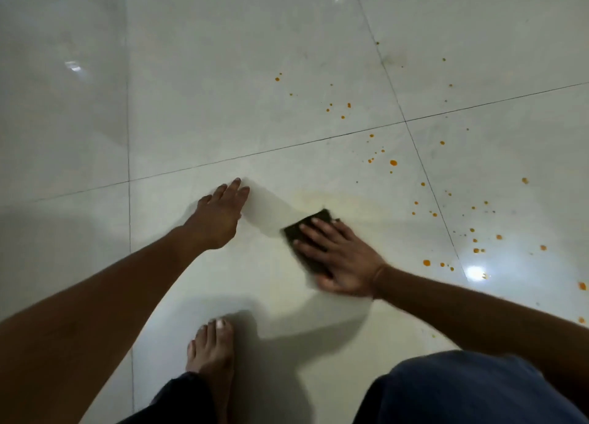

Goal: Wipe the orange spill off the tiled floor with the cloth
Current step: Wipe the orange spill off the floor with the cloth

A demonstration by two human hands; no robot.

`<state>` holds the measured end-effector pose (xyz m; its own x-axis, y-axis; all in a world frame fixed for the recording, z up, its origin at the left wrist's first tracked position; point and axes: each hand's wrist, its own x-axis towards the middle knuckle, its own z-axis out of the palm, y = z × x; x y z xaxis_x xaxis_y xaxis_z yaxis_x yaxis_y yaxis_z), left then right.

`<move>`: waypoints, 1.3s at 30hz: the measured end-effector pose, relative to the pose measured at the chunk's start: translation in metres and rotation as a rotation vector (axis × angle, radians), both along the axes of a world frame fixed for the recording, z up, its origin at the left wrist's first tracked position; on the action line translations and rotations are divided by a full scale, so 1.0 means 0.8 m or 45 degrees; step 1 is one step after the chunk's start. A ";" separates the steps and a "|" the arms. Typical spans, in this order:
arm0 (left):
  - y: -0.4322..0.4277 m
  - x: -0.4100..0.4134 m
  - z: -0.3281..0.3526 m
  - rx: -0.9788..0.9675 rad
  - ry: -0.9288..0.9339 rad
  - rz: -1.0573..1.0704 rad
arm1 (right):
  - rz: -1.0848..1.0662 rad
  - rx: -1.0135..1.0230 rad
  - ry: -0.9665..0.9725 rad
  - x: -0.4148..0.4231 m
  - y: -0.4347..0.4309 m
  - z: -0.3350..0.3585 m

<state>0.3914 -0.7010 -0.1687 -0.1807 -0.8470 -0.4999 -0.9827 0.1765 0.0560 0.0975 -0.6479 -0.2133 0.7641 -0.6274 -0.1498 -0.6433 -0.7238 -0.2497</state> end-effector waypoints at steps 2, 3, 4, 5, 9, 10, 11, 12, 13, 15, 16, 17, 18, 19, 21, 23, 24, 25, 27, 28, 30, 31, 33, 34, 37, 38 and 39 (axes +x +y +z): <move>-0.025 -0.011 -0.004 -0.044 0.024 -0.117 | -0.308 -0.036 0.091 -0.034 -0.065 0.000; -0.045 -0.017 -0.006 -0.067 0.040 -0.166 | -0.458 -0.040 0.144 -0.043 -0.105 0.003; -0.064 -0.023 -0.008 -0.087 0.049 -0.193 | -0.574 -0.012 0.176 -0.042 -0.135 0.007; -0.089 -0.028 -0.014 -0.116 0.064 -0.216 | -0.668 -0.009 0.192 -0.034 -0.162 0.010; -0.164 -0.047 -0.030 -0.124 0.080 -0.231 | -0.160 -0.004 0.141 0.001 -0.151 0.015; -0.177 -0.045 -0.030 -0.092 0.091 -0.261 | 0.057 0.030 0.145 -0.004 -0.135 0.016; -0.182 -0.038 -0.032 -0.079 0.101 -0.311 | 0.126 0.047 0.152 -0.017 -0.127 0.017; -0.194 -0.028 -0.033 -0.089 0.112 -0.391 | 0.013 0.037 0.155 -0.032 -0.140 0.017; -0.199 -0.015 -0.033 -0.116 0.120 -0.456 | -0.223 0.022 0.165 -0.041 -0.158 0.014; -0.210 0.008 -0.036 -0.153 0.126 -0.509 | -0.935 0.037 0.183 -0.036 -0.210 0.007; -0.212 0.011 -0.041 -0.175 0.147 -0.498 | -1.218 0.034 0.164 -0.017 -0.234 0.008; -0.213 0.010 -0.046 -0.215 0.173 -0.477 | -1.352 0.018 0.109 0.010 -0.249 0.011; -0.212 0.008 -0.051 -0.244 0.194 -0.465 | -1.325 0.011 0.035 0.043 -0.255 0.011; -0.211 0.007 -0.054 -0.266 0.216 -0.462 | -1.157 0.033 -0.007 0.072 -0.249 0.009; -0.212 0.008 -0.054 -0.285 0.244 -0.484 | -0.774 0.036 0.002 0.095 -0.209 0.008; -0.213 0.011 -0.053 -0.287 0.271 -0.489 | -0.701 0.015 0.018 0.063 -0.191 0.010; -0.213 0.010 -0.052 -0.275 0.280 -0.476 | -0.811 0.025 0.045 0.041 -0.199 0.007; -0.213 0.009 -0.051 -0.264 0.277 -0.469 | -1.032 0.057 0.070 0.023 -0.218 0.006; -0.211 0.005 -0.051 -0.259 0.279 -0.471 | -1.475 0.146 0.097 0.025 -0.262 0.010; -0.212 0.004 -0.051 -0.263 0.286 -0.469 | -1.509 0.132 0.090 0.044 -0.272 0.012; -0.215 0.007 -0.054 -0.294 0.298 -0.472 | -1.231 0.125 0.036 0.085 -0.259 0.015; -0.218 0.011 -0.054 -0.311 0.315 -0.474 | -0.999 0.100 0.012 0.089 -0.245 0.009; -0.223 0.013 -0.056 -0.337 0.378 -0.499 | -0.847 0.047 -0.023 0.054 -0.251 0.004; -0.229 0.015 -0.058 -0.366 0.408 -0.469 | -0.970 0.016 -0.011 0.039 -0.276 -0.001; -0.243 0.024 -0.058 -0.461 0.440 -0.230 | -1.383 -0.013 0.050 0.065 -0.363 -0.005; -0.248 0.029 -0.057 -0.490 0.429 -0.170 | -1.309 -0.027 0.025 0.099 -0.373 -0.005; -0.254 0.038 -0.057 -0.508 0.406 -0.135 | -1.167 -0.043 -0.012 0.135 -0.367 -0.001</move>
<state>0.4215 -0.9043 -0.2143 -0.3667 -0.9291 -0.0482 -0.9032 0.3431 0.2578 0.2054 -0.9413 -0.2140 -0.0335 -0.9926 -0.1165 -0.9673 0.0615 -0.2460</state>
